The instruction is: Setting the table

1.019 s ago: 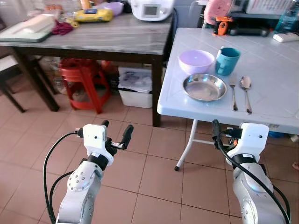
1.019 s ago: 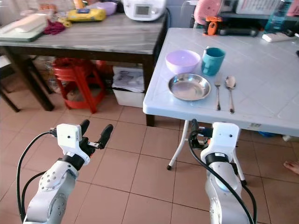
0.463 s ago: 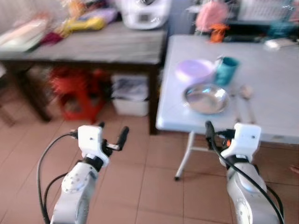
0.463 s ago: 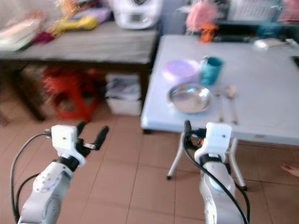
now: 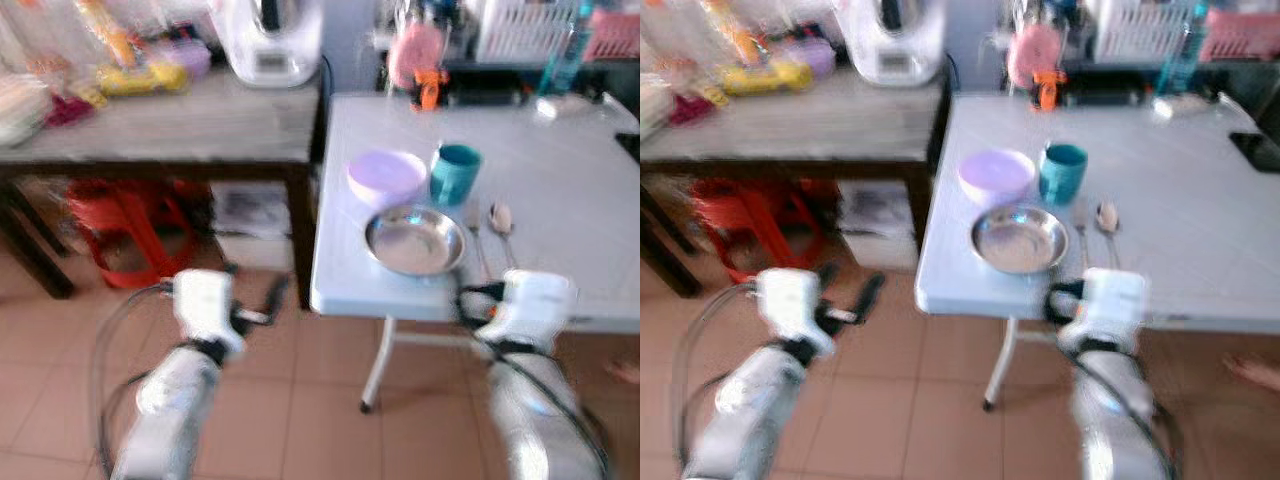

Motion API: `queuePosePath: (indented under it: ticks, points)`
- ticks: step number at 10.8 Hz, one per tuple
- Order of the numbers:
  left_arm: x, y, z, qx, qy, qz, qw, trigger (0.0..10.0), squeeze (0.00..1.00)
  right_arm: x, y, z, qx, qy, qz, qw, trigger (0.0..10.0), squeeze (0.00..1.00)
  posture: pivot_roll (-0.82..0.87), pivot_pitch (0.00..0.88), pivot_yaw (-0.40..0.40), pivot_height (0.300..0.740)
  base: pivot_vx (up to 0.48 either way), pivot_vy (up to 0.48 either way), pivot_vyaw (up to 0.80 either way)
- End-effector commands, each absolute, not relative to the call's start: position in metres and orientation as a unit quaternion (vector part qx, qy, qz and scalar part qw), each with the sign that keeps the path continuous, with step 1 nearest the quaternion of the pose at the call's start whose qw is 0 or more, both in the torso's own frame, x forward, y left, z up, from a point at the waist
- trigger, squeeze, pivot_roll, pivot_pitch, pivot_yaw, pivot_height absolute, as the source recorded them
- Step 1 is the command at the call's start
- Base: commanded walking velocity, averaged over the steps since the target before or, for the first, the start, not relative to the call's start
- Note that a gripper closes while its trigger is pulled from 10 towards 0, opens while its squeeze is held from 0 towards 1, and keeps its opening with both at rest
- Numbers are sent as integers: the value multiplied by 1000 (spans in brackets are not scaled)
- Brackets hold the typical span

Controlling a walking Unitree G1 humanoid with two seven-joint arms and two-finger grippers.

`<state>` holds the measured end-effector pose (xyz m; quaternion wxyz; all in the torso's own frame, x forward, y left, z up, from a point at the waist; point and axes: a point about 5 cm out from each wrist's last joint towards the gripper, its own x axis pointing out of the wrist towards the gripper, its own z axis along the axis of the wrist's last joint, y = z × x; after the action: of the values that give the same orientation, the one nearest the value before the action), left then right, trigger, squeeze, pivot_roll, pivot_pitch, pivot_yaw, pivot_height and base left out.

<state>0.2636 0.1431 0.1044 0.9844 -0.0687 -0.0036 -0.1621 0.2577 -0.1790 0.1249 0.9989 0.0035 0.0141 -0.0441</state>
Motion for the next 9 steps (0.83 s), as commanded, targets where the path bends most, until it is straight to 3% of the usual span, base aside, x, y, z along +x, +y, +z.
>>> queuePosePath:
  ticks: [1,4,9]
  points:
    - [264,137,108,-69,-9,-172,983,10000,0,257,-185,128,-4,8,-53,999,10000,0,-77,68,56,740,368,0,0]
    - [264,138,108,-63,-8,-172,983,10000,0,257,-183,130,-14,3,-47,999,10000,0,-76,69,57,740,363,0,0]
    - [245,139,110,-58,-18,-269,961,10000,0,253,-185,134,-25,-2,-43,999,10000,0,-81,78,50,740,0,0,0]
